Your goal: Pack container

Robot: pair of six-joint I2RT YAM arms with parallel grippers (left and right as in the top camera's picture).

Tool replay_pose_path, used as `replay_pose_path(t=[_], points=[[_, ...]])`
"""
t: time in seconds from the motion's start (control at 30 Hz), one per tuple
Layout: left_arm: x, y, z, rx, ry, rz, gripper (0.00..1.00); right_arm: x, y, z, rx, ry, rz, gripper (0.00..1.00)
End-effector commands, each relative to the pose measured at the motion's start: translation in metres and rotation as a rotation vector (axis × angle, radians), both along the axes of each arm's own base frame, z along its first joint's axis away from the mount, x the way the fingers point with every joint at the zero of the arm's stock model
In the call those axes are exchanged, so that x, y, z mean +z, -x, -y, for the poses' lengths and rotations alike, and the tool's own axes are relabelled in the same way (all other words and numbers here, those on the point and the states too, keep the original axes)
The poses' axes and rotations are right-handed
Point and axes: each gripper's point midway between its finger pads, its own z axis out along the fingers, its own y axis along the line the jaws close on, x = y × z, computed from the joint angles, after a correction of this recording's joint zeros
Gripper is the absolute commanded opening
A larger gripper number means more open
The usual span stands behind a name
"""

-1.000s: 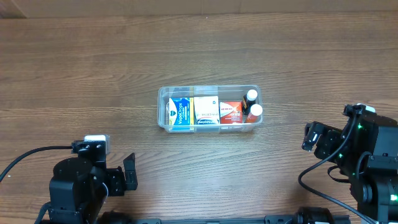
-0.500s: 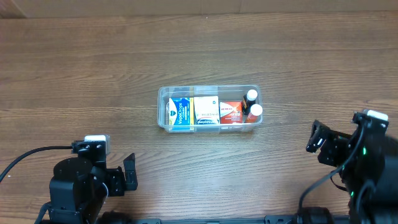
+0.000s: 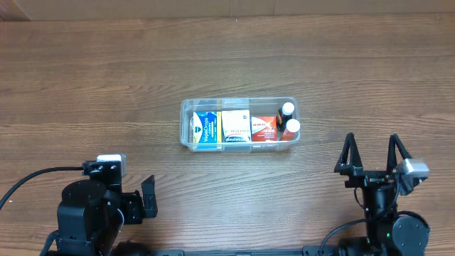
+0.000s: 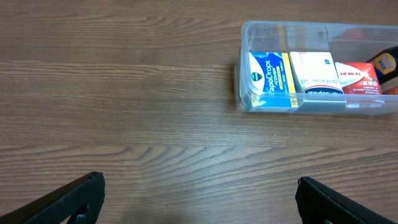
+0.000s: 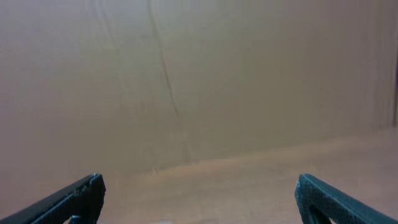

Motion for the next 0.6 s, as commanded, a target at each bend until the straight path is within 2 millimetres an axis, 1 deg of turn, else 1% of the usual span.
replay_pose_path(t=[0.0, 0.07, 0.13, 0.2, 0.33, 0.37, 0.4, 0.47, 0.57], points=[[-0.001, 0.000, -0.001, 0.013, 0.000, -0.003, 1.00, -0.012, -0.004, -0.002, 0.005, 0.003, 0.061, 1.00], [-0.001, 0.000, -0.001, 0.013, 0.001, -0.003, 1.00, -0.022, -0.008, -0.004, 0.016, 0.004, 0.079, 1.00], [-0.001, 0.000, -0.001, 0.013, 0.000, -0.003, 1.00, -0.036, -0.013, -0.008, 0.036, 0.013, 0.076, 1.00], [-0.001, 0.000, -0.001, 0.013, 0.000, -0.003, 1.00, -0.054, -0.016, -0.017, 0.076, 0.082, 0.054, 1.00], [-0.001, 0.000, -0.001, 0.013, 0.001, -0.003, 1.00, -0.089, -0.017, -0.041, 0.200, 0.288, -0.061, 1.00], [-0.001, 0.000, -0.001, 0.013, 0.000, -0.003, 1.00, -0.102, -0.016, -0.047, 0.236, 0.319, -0.107, 1.00], [-0.001, 0.000, -0.001, 0.013, 0.000, -0.003, 1.00, -0.106, -0.016, -0.047, 0.240, 0.318, -0.123, 1.00], [-0.001, 0.000, -0.001, 0.013, 0.000, -0.003, 1.00, -0.106, -0.016, -0.045, 0.229, 0.317, -0.125, 1.00], [-0.001, 0.000, -0.001, 0.013, 0.000, -0.003, 1.00, -0.106, -0.016, -0.047, 0.238, 0.317, -0.122, 1.00]])
